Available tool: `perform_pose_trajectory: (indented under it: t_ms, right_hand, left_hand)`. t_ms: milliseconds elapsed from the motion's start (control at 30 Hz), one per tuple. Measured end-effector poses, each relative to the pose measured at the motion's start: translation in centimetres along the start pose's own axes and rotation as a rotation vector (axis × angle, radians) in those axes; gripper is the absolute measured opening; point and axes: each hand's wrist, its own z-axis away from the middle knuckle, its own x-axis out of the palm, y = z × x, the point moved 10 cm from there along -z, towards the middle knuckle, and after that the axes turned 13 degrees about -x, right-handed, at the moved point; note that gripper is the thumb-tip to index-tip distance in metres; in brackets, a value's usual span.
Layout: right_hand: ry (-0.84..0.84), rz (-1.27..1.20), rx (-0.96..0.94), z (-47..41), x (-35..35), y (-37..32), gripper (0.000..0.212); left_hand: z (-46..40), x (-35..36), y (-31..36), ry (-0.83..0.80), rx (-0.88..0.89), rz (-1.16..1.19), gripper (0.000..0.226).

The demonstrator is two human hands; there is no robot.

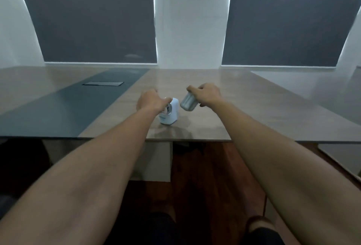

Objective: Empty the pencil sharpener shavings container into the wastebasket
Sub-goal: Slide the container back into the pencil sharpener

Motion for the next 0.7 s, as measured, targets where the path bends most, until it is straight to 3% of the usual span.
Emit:
perform_pose_trajectory:
  t_ms: [67,433,700]
  right_hand:
    - [0.021,-0.049,0.015,0.2,1.1,0.7,0.042]
    - [0.201,-0.278,0.218,1.1,1.8,8.0,0.037]
    - [0.206,-0.663,0.352,1.0,3.3,8.7,0.032]
  left_hand:
    - [-0.5,1.3,-1.5,-0.023,-0.011,0.034,0.074]
    - [-0.5,4.7,-3.4,0.016,0.03,0.278,0.065]
    - [-1.1,4.7,-4.8,-0.113,-0.187,0.565,0.062]
